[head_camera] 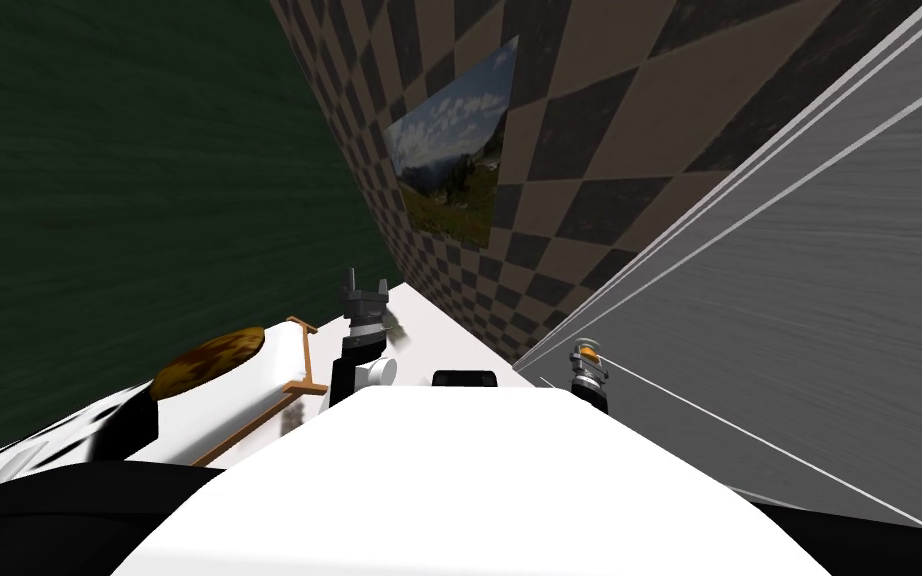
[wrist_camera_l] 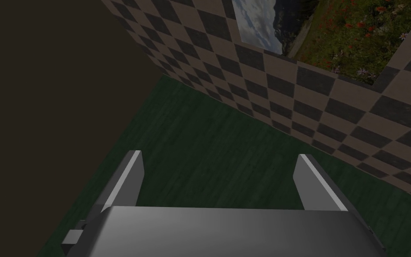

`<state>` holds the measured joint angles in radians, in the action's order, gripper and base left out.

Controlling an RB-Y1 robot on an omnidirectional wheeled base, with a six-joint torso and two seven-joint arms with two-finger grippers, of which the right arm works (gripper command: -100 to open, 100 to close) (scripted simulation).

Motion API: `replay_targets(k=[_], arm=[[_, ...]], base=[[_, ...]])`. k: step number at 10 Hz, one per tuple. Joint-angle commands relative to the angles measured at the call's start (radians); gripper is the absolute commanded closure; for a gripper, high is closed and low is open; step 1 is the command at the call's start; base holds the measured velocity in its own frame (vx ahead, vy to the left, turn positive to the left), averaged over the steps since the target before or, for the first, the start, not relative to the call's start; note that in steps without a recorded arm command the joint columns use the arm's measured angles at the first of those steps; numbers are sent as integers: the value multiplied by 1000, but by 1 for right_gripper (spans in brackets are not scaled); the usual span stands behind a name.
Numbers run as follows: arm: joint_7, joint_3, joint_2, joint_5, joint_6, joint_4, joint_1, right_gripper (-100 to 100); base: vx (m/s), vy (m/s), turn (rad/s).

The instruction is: Pull the door open

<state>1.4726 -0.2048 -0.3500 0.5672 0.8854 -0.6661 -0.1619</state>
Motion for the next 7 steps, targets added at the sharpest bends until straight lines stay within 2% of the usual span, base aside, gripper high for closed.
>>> replay_targets(k=[1, 7], arm=[[-38, 0, 2, 0, 0, -2, 1, 100], [-184, -2, 5, 1, -2, -4, 5, 100]], base=[[-22, -1, 15], [-24, -1, 16]])
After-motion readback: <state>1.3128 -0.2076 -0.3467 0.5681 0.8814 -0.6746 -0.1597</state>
